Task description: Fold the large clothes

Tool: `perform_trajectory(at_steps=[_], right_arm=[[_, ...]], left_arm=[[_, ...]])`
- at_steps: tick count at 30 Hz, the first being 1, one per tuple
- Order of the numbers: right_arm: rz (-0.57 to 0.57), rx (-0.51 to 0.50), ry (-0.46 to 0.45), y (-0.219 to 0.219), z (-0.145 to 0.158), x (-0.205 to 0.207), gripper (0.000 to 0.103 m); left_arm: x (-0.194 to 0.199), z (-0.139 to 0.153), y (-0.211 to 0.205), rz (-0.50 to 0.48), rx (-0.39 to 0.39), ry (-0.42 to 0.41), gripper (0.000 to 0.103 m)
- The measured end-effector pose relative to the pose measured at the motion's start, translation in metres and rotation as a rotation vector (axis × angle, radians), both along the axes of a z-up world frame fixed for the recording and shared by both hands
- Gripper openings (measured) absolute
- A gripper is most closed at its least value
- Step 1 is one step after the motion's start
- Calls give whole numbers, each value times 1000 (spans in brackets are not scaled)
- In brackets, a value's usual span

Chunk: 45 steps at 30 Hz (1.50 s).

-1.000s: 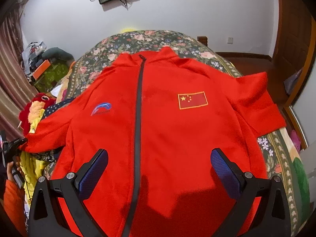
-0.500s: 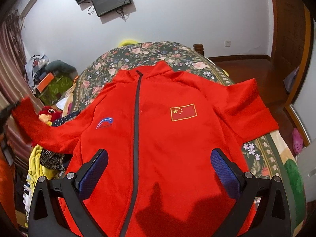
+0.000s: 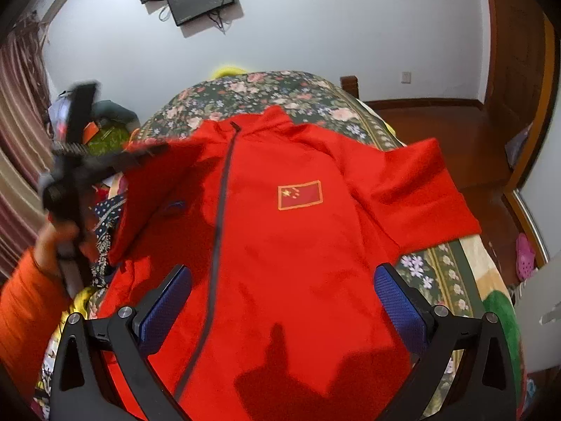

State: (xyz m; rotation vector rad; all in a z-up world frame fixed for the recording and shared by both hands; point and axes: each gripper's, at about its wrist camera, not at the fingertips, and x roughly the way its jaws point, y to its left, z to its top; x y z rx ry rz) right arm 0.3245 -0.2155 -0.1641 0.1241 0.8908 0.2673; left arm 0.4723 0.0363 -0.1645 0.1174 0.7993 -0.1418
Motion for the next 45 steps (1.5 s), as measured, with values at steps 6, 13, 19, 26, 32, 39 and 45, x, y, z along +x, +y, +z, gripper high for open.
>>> perform_trajectory(at_steps=[6,13,19,26,32,39,45], right_arm=[[-8,-16,51,-14,-13,4,103],[46,-82,52,4,-9,2,103],[122,-134,-8,44,13,0,103],[270,-172,-58,121,25,12,103],[418,-274,-61,204,-2,37,103],[531,-310,32,276,-55,72,92],[540,-384,24,308,-92,84,60]], left_arm=[[-23,-66,-57,-100,38,177,8],[-64,-71,-54,-183,8,242,75],[-100,-30,3,-114,-30,150,85],[-117,-7,114,143,4,56,93],[-124,-27,187,273,16,82,93],[-129,-63,232,353,-16,126,93],[-125,-94,231,330,-13,176,93]])
